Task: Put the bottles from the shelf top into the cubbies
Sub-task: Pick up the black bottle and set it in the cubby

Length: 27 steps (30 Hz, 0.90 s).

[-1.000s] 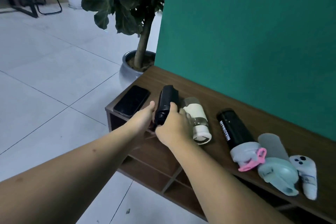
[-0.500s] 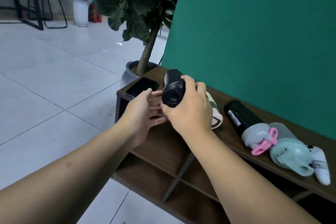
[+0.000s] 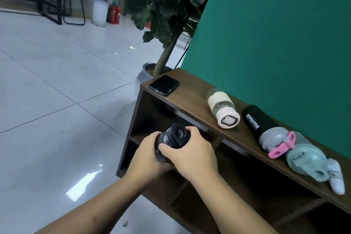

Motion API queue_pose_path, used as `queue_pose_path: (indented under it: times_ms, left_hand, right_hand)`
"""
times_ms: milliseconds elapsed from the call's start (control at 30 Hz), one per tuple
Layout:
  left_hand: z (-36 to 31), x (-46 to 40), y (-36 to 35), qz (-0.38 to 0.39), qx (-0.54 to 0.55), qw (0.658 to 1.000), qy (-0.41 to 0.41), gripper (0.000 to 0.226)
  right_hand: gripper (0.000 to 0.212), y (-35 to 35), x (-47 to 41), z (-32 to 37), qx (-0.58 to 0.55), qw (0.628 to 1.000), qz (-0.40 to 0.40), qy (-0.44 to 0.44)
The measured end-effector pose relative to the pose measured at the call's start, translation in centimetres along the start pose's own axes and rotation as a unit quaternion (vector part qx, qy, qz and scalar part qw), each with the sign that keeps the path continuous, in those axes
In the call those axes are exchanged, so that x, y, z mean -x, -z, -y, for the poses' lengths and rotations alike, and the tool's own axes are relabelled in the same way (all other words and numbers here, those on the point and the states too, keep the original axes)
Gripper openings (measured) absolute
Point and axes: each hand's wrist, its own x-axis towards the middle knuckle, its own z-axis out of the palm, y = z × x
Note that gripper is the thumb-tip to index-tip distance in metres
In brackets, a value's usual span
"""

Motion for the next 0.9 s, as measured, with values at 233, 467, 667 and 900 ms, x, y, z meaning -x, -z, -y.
queue_pose_path:
  times_ms: [233, 467, 667, 900]
  left_hand:
    - [6.2, -6.6, -2.5, 0.033, 0.029, 0.999, 0.031, 0.069]
    - [11.7, -14.4, -4.2, 0.033, 0.132, 0.982, 0.128, 0.098]
    - [13.3, -17.8, -4.6, 0.081, 0.167, 0.972, 0.145, 0.089]
    - [13.6, -19.0, -4.0, 0.11, 0.166, 0.968, 0.15, 0.088]
  right_hand:
    - [0.1, -8.7, -6.6, -4.3, -0.11, 0.993, -0.044, -0.013]
    - [0.093, -14.2, -16.5, -5.6, -0.114, 0.986, -0.117, -0.021]
    - [0.081, -16.5, -21.4, -6.3, -0.146, 0.981, -0.124, -0.038]
    - [0.074, -17.8, -23.4, -7.0, -0.182, 0.978, -0.104, -0.013]
